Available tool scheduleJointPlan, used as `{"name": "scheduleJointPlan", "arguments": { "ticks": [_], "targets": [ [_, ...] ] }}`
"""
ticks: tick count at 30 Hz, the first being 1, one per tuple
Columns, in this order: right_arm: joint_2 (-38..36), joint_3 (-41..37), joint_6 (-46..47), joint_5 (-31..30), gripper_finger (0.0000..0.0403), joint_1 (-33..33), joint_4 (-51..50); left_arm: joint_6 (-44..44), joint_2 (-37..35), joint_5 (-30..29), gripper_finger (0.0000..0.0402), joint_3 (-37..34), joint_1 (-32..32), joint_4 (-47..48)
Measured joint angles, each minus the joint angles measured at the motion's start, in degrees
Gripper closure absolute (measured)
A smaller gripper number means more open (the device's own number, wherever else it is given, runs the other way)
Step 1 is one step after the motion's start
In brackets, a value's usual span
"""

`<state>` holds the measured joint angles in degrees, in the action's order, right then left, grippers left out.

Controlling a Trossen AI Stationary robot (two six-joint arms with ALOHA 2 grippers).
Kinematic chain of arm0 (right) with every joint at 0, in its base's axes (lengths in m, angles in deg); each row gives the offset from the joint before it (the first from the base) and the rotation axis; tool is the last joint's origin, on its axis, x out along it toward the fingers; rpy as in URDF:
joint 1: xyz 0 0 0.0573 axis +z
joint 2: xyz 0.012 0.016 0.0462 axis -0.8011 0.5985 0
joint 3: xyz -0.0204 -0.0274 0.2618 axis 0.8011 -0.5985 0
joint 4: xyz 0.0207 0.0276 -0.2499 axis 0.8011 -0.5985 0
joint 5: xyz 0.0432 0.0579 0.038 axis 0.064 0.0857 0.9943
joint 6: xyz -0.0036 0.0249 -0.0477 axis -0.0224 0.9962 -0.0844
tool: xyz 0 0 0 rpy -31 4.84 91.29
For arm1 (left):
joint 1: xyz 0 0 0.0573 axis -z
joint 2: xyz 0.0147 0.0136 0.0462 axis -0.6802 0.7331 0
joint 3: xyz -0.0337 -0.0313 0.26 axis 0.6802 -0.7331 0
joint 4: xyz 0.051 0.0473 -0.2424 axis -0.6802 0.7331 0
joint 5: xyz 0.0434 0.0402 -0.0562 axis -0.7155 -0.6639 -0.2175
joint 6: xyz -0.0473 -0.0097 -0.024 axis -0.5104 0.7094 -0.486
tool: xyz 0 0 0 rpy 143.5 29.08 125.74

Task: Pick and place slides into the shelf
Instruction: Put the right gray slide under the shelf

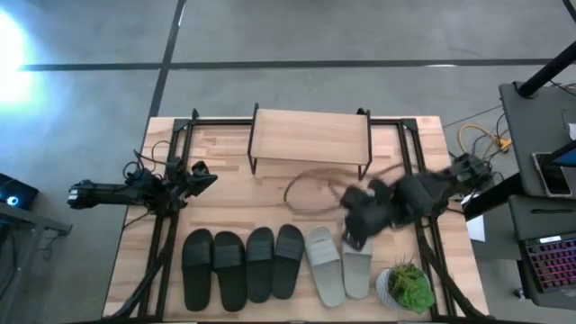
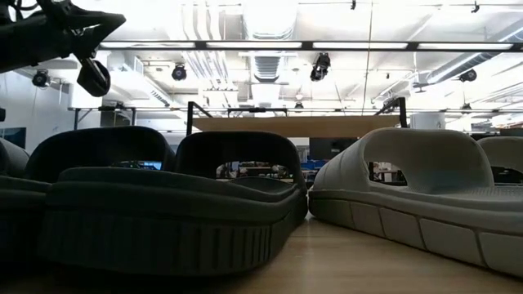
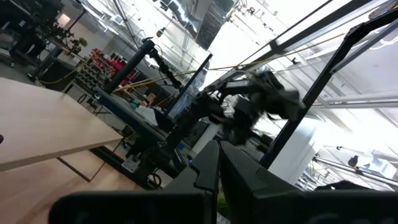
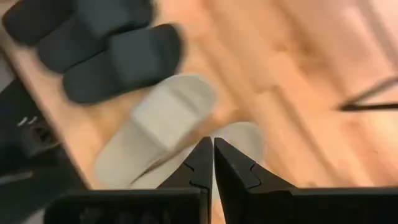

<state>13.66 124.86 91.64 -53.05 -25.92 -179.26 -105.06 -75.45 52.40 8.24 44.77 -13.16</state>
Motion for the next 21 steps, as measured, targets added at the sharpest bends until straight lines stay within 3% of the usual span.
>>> {"name": "scheduleJointPlan", "arguments": {
  "ticks": [5, 12, 21],
  "targets": [
    [2.6, -1.9, 7.8, -0.8, 0.0394, 6.2, -0.7, 0.0, 0.1, 0.2, 0.0402, 0.0, 0.0, 0.1],
    [6.8, -8.6, 14.8, 4.1, 0.0394, 14.1, -0.5, 0.0, 0.0, 4.0, 0.0402, 0.0, 0.0, 0.0],
    [12.6, -13.2, 15.4, 7.7, 0.0394, 15.9, -0.3, 0.0, 0.2, 4.0, 0.0402, 0.0, 0.0, 0.0]
  ]
}}
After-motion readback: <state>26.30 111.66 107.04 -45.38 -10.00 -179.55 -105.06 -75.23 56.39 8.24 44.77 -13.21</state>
